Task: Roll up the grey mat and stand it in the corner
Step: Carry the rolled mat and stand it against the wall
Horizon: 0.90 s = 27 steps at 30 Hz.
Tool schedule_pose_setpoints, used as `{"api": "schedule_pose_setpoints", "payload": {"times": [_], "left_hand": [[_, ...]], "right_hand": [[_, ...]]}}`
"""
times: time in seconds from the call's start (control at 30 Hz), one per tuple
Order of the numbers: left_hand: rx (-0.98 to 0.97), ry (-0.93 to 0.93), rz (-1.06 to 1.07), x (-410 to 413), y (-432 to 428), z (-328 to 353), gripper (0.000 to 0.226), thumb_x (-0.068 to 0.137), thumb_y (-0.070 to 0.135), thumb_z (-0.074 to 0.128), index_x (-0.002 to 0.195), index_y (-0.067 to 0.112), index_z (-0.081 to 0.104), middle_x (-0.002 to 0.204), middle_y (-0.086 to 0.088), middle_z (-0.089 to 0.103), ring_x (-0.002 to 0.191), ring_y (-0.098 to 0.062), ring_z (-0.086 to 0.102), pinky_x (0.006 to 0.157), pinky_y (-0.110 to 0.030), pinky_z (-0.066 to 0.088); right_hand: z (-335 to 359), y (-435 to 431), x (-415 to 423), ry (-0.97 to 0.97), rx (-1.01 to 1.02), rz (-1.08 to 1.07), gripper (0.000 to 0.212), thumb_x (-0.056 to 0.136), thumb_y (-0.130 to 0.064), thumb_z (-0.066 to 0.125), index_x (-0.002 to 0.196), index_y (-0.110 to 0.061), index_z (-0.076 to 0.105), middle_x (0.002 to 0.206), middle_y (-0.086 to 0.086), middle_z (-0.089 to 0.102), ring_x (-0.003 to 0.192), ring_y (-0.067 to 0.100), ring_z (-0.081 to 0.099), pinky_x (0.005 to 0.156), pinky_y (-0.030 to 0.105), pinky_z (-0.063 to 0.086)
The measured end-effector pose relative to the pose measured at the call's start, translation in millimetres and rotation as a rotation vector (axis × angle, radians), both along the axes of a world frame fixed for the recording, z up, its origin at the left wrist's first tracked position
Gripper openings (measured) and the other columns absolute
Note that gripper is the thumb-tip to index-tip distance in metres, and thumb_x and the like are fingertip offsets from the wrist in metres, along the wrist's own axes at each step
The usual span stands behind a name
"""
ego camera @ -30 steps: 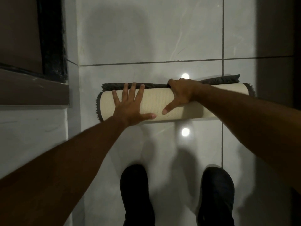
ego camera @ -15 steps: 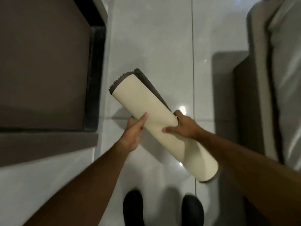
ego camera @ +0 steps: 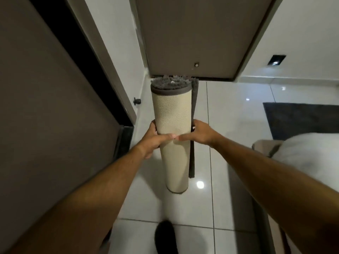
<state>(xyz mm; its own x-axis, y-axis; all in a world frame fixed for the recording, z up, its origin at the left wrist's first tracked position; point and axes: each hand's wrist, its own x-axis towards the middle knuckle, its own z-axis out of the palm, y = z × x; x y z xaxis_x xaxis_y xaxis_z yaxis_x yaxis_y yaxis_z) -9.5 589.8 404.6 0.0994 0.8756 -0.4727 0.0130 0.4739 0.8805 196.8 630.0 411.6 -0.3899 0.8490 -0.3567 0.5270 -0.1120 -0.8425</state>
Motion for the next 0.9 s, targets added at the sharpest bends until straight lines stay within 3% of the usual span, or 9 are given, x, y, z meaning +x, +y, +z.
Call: {"api": "schedule_pose_setpoints", "payload": {"times": [0.13, 0.27, 0.33, 0.4, 0.53, 0.73, 0.9], "left_hand": [[0.041, 0.034, -0.045, -17.1, 100.2, 15.2, 0.097, 0.072, 0.021, 0.086, 0.146, 0.028, 0.025, 0.137, 0.0, 0.053, 0.121, -0.018, 0.055, 0.077, -0.026, 0.053], [0.015, 0.048, -0.067, -24.3, 191.1, 16.7, 0.096, 0.075, 0.021, 0.084, 0.149, 0.024, 0.021, 0.14, -0.002, 0.051, 0.121, -0.018, 0.055, 0.077, -0.025, 0.051], [0.002, 0.029, -0.036, -22.9, 236.0, 16.2, 0.095, 0.075, 0.023, 0.085, 0.148, 0.024, 0.024, 0.14, -0.003, 0.052, 0.123, -0.02, 0.056, 0.086, -0.033, 0.055], [0.001, 0.008, 0.021, -22.6, 280.9, 12.0, 0.1, 0.068, 0.031, 0.088, 0.148, 0.025, 0.028, 0.14, -0.004, 0.055, 0.124, -0.022, 0.057, 0.097, -0.044, 0.054], [0.102, -0.014, 0.111, -24.3, 385.4, -7.1, 0.095, 0.069, 0.027, 0.088, 0.148, 0.018, 0.037, 0.141, -0.012, 0.056, 0.127, -0.031, 0.056, 0.102, -0.055, 0.05], [0.134, 0.032, 0.194, -52.1, 496.5, -36.2, 0.095, 0.065, 0.031, 0.088, 0.147, 0.029, 0.039, 0.142, -0.003, 0.057, 0.127, -0.025, 0.056, 0.101, -0.054, 0.05], [0.11, 0.008, 0.285, -90.3, 581.5, -84.5, 0.084, 0.068, 0.022, 0.087, 0.14, 0.039, 0.046, 0.135, 0.005, 0.062, 0.12, -0.018, 0.061, 0.096, -0.045, 0.055]], "right_hand": [[11.0, 97.4, -23.1, 0.014, 0.11, -0.034, 0.103, 0.057, -0.057, 0.085, 0.139, -0.03, 0.029, 0.126, -0.01, 0.049, 0.11, 0.013, 0.053, 0.079, 0.025, 0.05], [10.8, 187.2, -32.9, -0.01, 0.133, -0.046, 0.1, 0.058, -0.05, 0.086, 0.139, -0.025, 0.033, 0.12, -0.013, 0.05, 0.103, 0.01, 0.053, 0.078, 0.023, 0.049], [9.3, 235.8, -37.1, 0.013, 0.188, -0.045, 0.087, 0.057, -0.043, 0.088, 0.13, -0.026, 0.044, 0.11, -0.02, 0.053, 0.095, 0.006, 0.055, 0.069, 0.013, 0.046], [-0.5, 285.1, -40.1, 0.028, 0.195, -0.03, 0.08, 0.055, -0.038, 0.09, 0.124, -0.026, 0.05, 0.107, -0.019, 0.057, 0.094, 0.007, 0.059, 0.066, 0.012, 0.047], [-28.6, 389.0, -51.8, 0.044, 0.159, -0.027, 0.096, 0.058, -0.04, 0.089, 0.138, -0.018, 0.041, 0.127, -0.004, 0.057, 0.107, 0.012, 0.053, 0.084, 0.029, 0.05], [-62.0, 508.0, -89.5, 0.069, 0.103, -0.048, 0.094, 0.062, -0.039, 0.089, 0.139, -0.02, 0.038, 0.13, -0.004, 0.057, 0.106, 0.01, 0.051, 0.082, 0.029, 0.046], [-98.8, 606.2, -132.8, -0.026, 0.097, 0.025, 0.083, 0.067, -0.04, 0.086, 0.132, -0.014, 0.041, 0.128, 0.005, 0.059, 0.109, 0.024, 0.057, 0.08, 0.034, 0.048]]}}
